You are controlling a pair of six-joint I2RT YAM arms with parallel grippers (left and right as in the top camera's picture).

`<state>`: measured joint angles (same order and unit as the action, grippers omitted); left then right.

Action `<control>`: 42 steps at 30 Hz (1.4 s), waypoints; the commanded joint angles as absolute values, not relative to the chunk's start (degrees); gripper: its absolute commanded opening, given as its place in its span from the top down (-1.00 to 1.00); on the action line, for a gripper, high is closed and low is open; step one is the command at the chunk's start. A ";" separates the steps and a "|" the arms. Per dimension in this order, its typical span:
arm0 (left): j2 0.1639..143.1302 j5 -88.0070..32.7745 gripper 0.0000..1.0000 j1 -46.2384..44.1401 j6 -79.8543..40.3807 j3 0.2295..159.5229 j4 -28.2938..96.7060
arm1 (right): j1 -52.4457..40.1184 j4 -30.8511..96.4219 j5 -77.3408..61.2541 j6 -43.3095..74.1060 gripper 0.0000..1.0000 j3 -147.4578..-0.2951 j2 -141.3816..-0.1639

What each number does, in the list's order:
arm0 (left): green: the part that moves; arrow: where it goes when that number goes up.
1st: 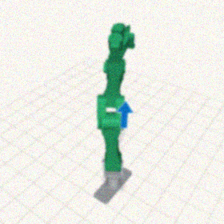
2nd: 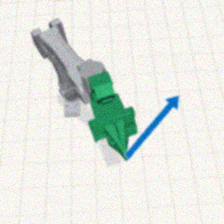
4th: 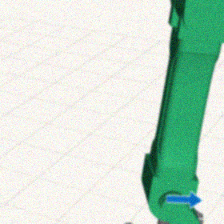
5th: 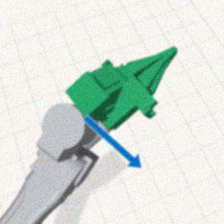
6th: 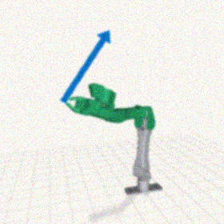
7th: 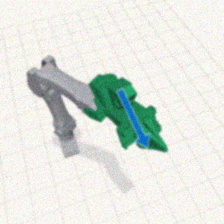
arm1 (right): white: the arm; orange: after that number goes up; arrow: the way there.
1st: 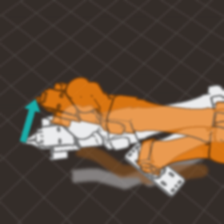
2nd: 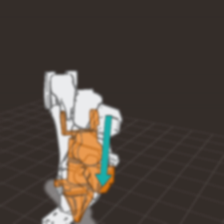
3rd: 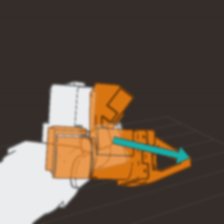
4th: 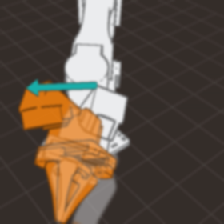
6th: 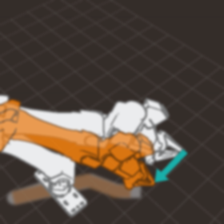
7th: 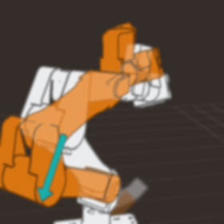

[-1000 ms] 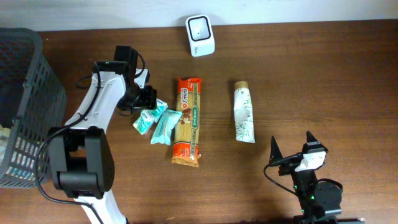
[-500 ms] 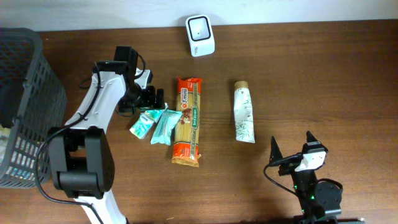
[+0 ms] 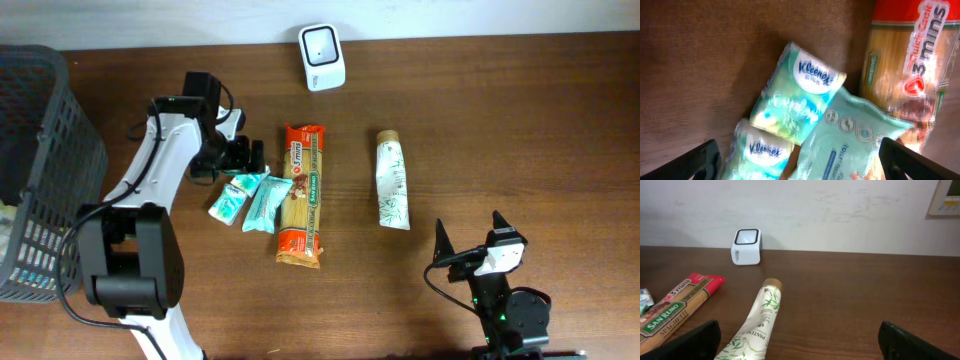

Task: Scan the item barcode
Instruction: 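Place the second Kleenex pack beside the first, release, then reach the left gripper into the basket and grasp the white paper bag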

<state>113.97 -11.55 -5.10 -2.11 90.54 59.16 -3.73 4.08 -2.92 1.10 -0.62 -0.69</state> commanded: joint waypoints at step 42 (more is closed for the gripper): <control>121.36 8.88 -0.75 43.94 -13.89 90.74 55.75 | -3.36 4.27 -3.22 1.13 -0.97 -0.32 -0.36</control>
